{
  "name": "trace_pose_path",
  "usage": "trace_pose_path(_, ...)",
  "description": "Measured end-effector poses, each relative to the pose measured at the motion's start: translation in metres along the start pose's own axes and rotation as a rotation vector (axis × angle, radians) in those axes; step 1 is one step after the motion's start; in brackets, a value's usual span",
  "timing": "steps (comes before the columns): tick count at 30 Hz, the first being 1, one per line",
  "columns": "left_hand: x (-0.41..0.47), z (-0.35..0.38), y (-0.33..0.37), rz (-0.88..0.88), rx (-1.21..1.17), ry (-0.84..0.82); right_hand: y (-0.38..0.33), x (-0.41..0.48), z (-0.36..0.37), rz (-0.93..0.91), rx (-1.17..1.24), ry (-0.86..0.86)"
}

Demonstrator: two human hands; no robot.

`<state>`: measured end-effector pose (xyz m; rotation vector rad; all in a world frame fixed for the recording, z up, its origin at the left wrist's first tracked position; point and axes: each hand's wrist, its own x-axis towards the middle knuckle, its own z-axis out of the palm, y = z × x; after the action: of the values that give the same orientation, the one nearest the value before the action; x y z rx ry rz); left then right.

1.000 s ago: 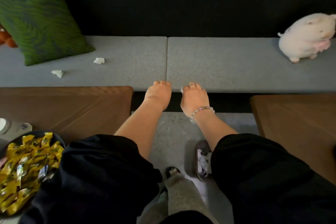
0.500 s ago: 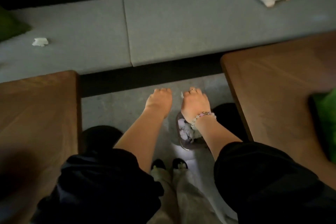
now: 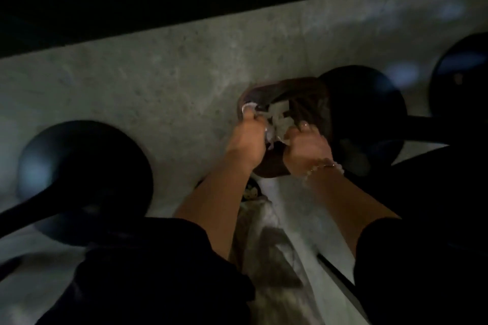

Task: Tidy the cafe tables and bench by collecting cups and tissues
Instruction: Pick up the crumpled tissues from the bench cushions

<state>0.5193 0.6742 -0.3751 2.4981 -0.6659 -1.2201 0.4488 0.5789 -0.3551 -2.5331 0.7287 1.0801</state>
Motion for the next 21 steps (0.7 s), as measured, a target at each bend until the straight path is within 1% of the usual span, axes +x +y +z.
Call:
trace_pose_path(3,0.029,0.038,-0.009,-0.012,0.025,-0.035,0.01,0.025,0.034,0.052,0.033,-0.046)
trace_pose_path(9,0.052,0.093,-0.016,0.056,0.051,0.078,0.039,0.042,0.071,0.071,0.022,-0.051)
trace_pose_path(13,0.051,0.097,-0.017,0.067,0.042,0.116,0.046,0.043,0.076,0.076,0.024,-0.019)
trace_pose_path(16,0.047,0.094,-0.019,0.113,0.122,0.094,0.044,0.04,0.075,0.112,0.036,-0.029)
trace_pose_path(21,0.035,0.082,-0.026,0.043,0.148,0.054,0.032,0.034,0.064,0.154,-0.001,-0.075)
